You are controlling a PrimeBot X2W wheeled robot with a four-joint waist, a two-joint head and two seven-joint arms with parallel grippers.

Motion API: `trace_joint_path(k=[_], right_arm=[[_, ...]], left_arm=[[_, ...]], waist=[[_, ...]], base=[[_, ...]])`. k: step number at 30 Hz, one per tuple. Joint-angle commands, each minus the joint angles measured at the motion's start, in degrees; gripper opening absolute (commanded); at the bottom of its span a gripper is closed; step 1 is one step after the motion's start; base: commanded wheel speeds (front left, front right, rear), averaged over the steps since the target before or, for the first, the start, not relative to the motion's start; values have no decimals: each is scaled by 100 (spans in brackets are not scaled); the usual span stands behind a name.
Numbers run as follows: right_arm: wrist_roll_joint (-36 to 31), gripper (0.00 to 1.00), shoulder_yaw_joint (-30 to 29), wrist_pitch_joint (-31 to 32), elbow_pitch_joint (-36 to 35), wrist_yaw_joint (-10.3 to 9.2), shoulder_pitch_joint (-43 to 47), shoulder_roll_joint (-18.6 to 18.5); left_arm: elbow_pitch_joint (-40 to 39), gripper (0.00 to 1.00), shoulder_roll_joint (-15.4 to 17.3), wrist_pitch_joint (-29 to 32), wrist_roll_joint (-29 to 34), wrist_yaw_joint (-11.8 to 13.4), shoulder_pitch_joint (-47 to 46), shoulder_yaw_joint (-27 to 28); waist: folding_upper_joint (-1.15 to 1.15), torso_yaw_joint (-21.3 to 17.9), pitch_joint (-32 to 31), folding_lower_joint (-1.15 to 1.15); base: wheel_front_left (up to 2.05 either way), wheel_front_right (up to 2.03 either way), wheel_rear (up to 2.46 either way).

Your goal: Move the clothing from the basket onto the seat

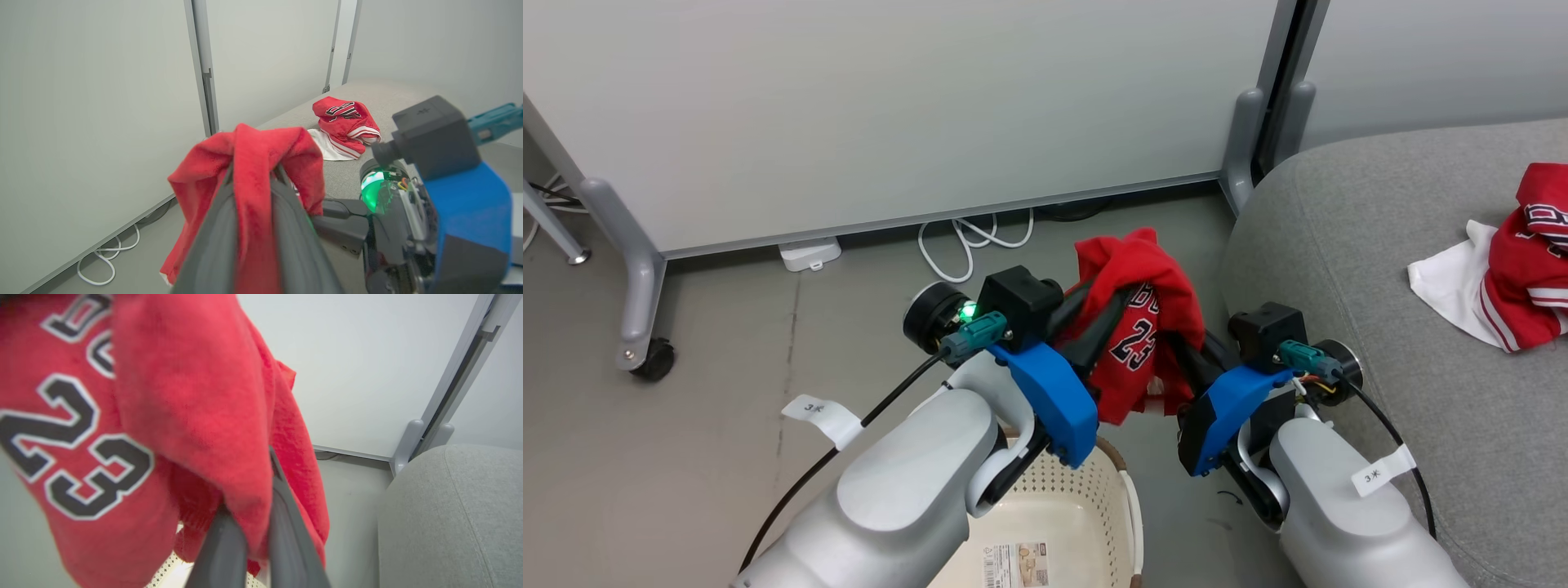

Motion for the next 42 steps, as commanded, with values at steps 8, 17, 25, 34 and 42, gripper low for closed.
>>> trace_joint_path(k=[8, 17, 25, 34, 42], right_arm=[[37, 0, -1, -83, 91, 3, -101, -6], [51, 0, -65, -117, 91, 3, -72, -7], [-66, 0, -282, -130, 38, 3, 55, -6], [-187, 0, -610, -133, -136, 3, 211, -7], [-314, 0, -847, -135, -302, 3, 320, -7]], left_arm=[[80, 100, 80, -20, -134, 30, 174, -8], [-20, 100, 312, -328, -209, 49, 581, 41], [-292, 100, 633, -675, -164, 106, 1310, 334], [-1299, 100, 791, -706, 659, 182, 2559, 1633], [-1745, 100, 526, -707, 1462, 81, 3457, 2779]], waist=[[0, -1, -78, 0], [0, -22, -195, 0], [0, -16, -269, 0], [0, -68, -292, 0], [0, -194, -249, 0]], base=[[0, 0, 0], [0, 0, 0], [0, 0, 0], [0, 0, 0], [0, 0, 0]])
